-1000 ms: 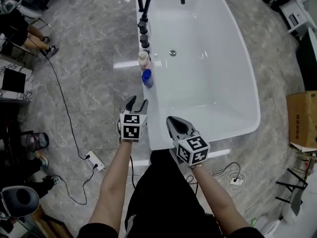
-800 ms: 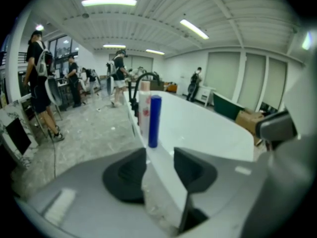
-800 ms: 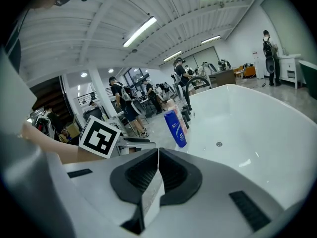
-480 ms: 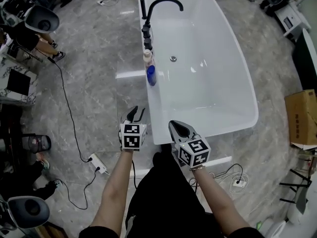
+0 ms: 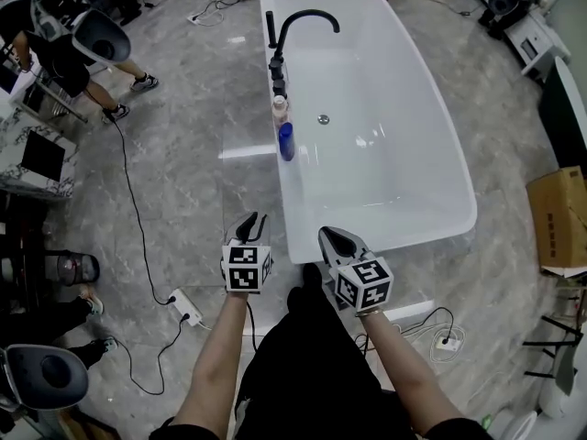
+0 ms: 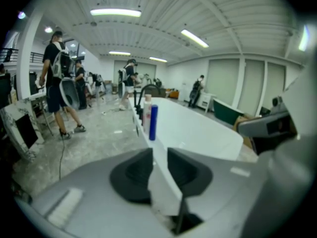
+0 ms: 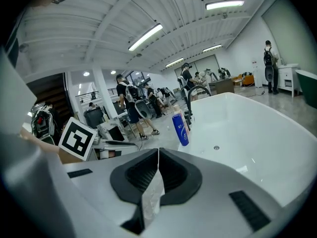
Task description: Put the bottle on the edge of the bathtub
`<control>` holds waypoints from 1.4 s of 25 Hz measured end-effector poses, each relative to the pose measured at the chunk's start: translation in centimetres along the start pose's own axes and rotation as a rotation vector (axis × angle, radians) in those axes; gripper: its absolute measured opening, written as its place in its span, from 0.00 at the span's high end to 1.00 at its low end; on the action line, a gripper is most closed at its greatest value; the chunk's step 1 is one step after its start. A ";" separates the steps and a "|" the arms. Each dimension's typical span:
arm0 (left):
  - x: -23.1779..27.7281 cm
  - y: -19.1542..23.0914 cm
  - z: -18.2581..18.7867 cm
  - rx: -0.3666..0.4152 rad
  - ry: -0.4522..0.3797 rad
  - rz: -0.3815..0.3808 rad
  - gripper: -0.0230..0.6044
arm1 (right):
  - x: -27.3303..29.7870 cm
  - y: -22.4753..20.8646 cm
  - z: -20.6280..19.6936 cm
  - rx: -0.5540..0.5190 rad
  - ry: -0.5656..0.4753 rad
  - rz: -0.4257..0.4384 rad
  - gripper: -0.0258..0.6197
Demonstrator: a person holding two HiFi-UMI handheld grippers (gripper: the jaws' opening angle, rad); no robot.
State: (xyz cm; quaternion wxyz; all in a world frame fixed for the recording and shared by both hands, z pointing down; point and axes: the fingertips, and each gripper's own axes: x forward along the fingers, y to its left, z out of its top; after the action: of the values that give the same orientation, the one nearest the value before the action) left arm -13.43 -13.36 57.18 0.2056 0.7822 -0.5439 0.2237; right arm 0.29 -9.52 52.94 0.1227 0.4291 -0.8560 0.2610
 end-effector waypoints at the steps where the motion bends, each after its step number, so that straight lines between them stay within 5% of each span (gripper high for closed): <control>1: -0.4 0.0 -0.1 -0.001 -0.003 0.001 0.82 | -0.2 0.2 0.0 -0.002 -0.003 0.000 0.95; 35: -9.4 -1.8 1.1 -0.027 -0.129 -0.017 0.95 | -3.9 2.2 0.9 -0.013 -0.076 -0.033 0.96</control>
State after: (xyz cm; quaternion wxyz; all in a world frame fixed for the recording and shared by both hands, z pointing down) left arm -14.46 -6.23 50.71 0.1827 0.7967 -0.5524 0.1637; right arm 0.85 -6.30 49.78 0.0973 0.4519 -0.8545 0.2368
